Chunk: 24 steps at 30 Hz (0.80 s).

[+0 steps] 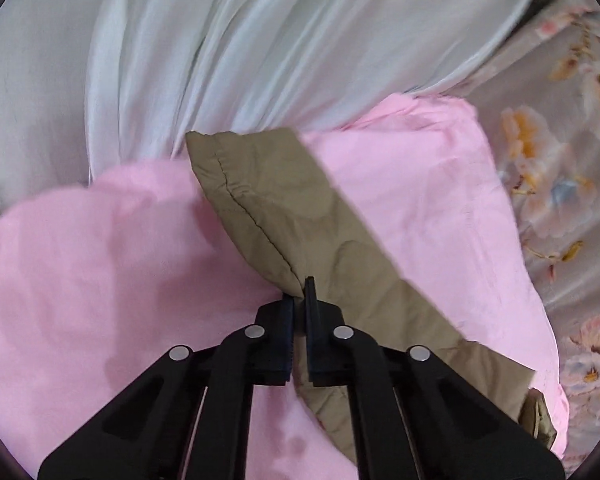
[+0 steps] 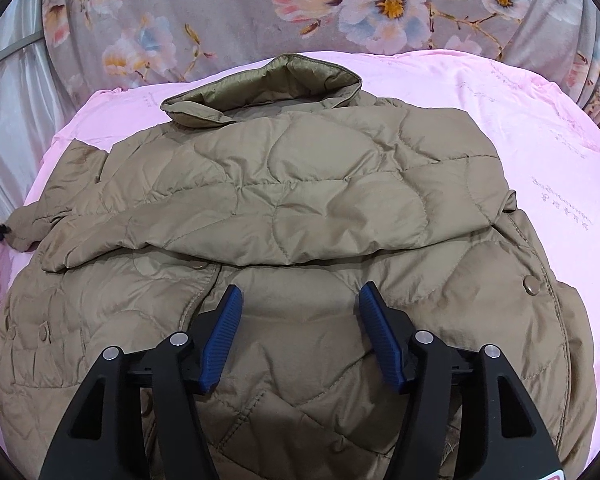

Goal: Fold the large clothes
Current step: 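Grasp the other sleeve cuff with the left tool and lift it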

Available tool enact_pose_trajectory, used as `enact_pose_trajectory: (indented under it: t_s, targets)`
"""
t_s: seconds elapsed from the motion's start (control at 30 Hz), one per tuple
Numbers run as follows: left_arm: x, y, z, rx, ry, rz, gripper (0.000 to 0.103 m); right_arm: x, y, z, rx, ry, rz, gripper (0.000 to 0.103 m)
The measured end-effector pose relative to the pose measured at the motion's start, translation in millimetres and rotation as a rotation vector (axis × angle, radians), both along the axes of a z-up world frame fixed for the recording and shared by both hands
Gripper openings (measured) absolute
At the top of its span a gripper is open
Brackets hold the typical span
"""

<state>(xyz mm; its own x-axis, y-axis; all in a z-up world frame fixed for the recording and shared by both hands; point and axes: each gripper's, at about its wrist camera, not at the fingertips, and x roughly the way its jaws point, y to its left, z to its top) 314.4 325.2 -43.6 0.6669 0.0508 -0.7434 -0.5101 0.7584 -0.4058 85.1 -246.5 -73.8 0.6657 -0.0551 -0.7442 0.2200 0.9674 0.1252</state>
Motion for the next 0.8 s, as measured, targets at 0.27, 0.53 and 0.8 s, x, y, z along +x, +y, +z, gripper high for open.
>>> enact_pose_trajectory:
  t_s: [0.27, 0.53, 0.8]
  targets:
    - [-43, -116, 151, 0.243, -0.293, -0.208, 0.002, 1, -1, 0, 0.003, -0.002, 0.001, 0.061]
    - [-121, -287, 232, 0.276, -0.506, -0.588, 0.002, -4, -9, 3, 0.045, -0.037, -0.013, 0.06]
    - [-149, -432, 134, 0.217, -0.289, -0.918, 0.065, -43, -38, 24, 0.136, -0.133, -0.1, 0.061]
